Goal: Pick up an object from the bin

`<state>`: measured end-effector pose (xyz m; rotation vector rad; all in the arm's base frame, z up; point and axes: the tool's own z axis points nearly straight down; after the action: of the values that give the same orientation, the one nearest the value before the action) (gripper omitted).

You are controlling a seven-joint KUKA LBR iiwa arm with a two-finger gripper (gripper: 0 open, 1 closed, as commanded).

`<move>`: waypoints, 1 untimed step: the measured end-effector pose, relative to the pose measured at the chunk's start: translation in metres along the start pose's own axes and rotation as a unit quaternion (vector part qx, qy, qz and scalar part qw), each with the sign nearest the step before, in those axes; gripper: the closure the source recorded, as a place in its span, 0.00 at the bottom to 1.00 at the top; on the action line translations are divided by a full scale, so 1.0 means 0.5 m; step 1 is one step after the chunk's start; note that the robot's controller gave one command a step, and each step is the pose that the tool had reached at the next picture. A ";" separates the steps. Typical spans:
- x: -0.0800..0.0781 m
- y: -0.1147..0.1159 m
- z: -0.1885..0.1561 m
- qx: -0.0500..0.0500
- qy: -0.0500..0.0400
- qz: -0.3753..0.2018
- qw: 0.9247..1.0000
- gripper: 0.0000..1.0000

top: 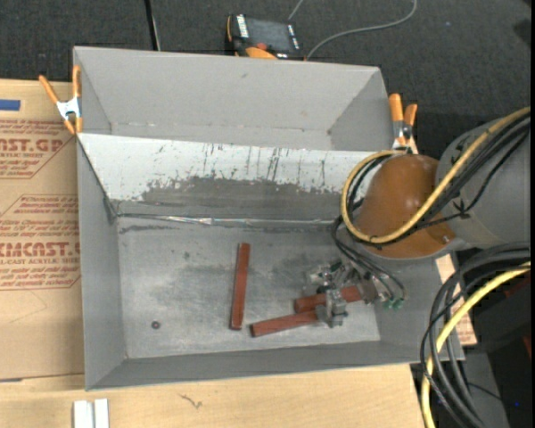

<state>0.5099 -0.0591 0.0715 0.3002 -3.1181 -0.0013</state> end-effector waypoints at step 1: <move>0.039 -0.077 -0.234 0.003 -0.008 -0.007 1.000 1.00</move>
Offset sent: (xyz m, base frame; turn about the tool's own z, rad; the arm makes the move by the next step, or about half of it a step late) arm -0.0122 -0.0400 0.1130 -0.0166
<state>0.4993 -0.1004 0.1887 0.3227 -3.1332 0.0043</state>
